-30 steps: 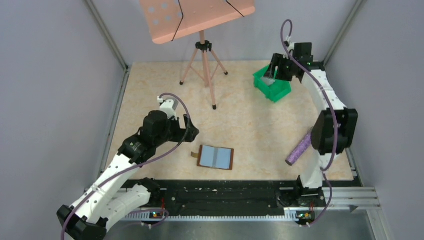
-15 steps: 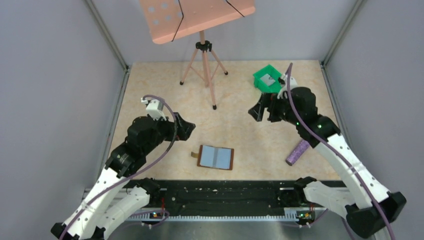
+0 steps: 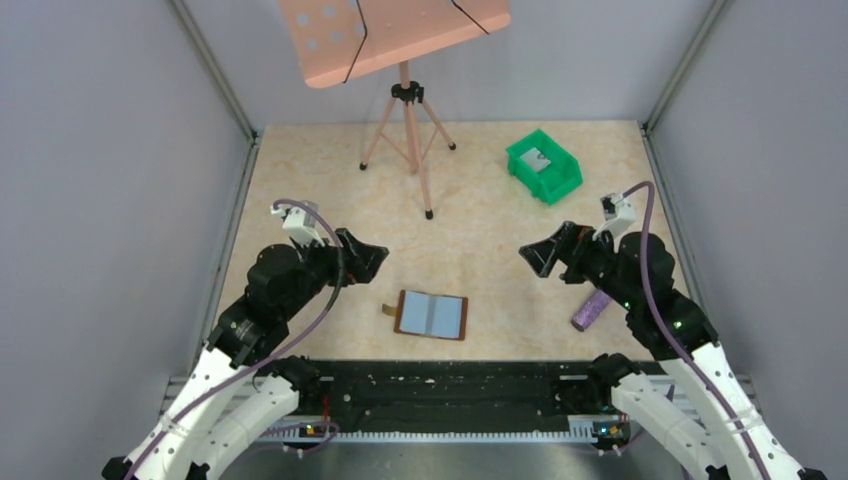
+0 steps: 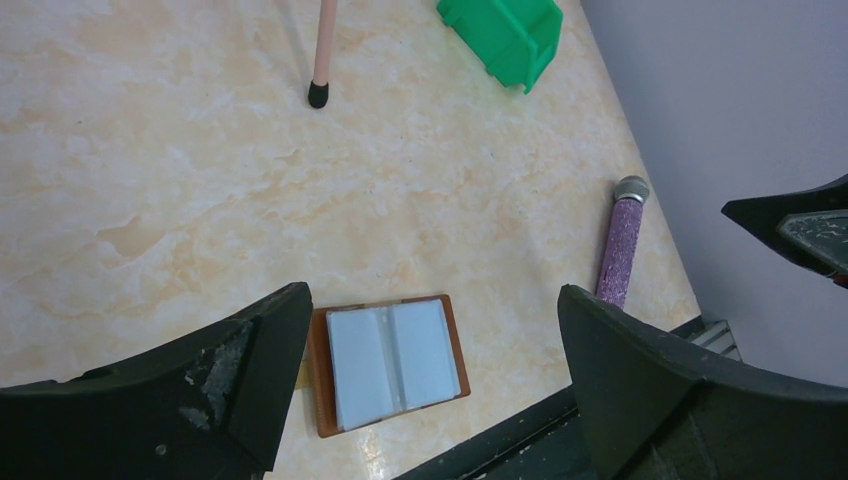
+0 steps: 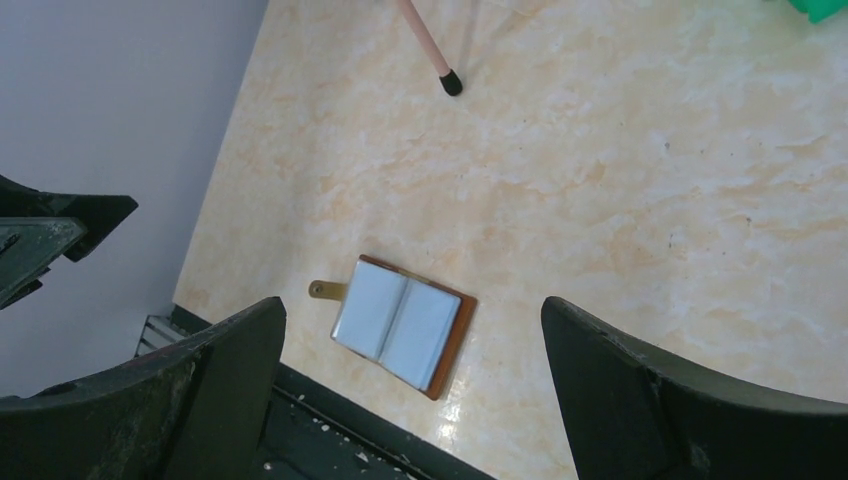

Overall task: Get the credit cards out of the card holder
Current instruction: Reset both arms

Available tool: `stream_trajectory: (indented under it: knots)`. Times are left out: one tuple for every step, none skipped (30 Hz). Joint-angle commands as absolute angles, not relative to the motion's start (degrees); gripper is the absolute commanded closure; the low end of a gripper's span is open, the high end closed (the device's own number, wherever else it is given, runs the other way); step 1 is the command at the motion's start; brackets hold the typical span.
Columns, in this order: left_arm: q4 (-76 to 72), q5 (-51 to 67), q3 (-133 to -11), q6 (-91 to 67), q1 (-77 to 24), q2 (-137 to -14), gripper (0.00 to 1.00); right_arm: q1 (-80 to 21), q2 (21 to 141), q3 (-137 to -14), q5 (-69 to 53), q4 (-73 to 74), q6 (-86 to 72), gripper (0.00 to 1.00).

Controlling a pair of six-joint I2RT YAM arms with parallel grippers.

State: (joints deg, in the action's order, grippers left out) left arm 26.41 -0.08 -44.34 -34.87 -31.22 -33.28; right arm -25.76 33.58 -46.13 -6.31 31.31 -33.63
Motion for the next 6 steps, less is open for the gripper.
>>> stream_trajectory:
  knots:
    - [21.72,-0.33,-44.78,-35.84,-31.23,-33.3,0.01,-26.1,33.5,-47.55,-4.84,31.18,-35.19,0.01]
    - [21.81,-0.41,-44.73,-35.73,-31.22,-33.28,0.02,-26.15,33.43,-47.63,-4.75,31.28,-35.11,0.01]
    - [21.87,-0.56,-44.74,-35.56,-31.27,-33.24,0.02,-26.11,33.4,-47.64,-4.75,31.22,-35.06,0.01]
    - [22.11,-0.6,-44.76,-35.51,-31.26,-33.3,0.02,-26.1,33.27,-47.64,-4.72,31.21,-35.07,0.01]
    - [22.2,-0.66,-44.79,-35.5,-31.21,-33.25,0.02,-26.13,33.09,-47.56,-4.62,31.19,-35.04,0.01]
    - [22.23,-0.72,-44.74,-35.55,-31.21,-33.25,0.02,-26.11,32.95,-47.55,-4.53,31.2,-34.95,0.01]
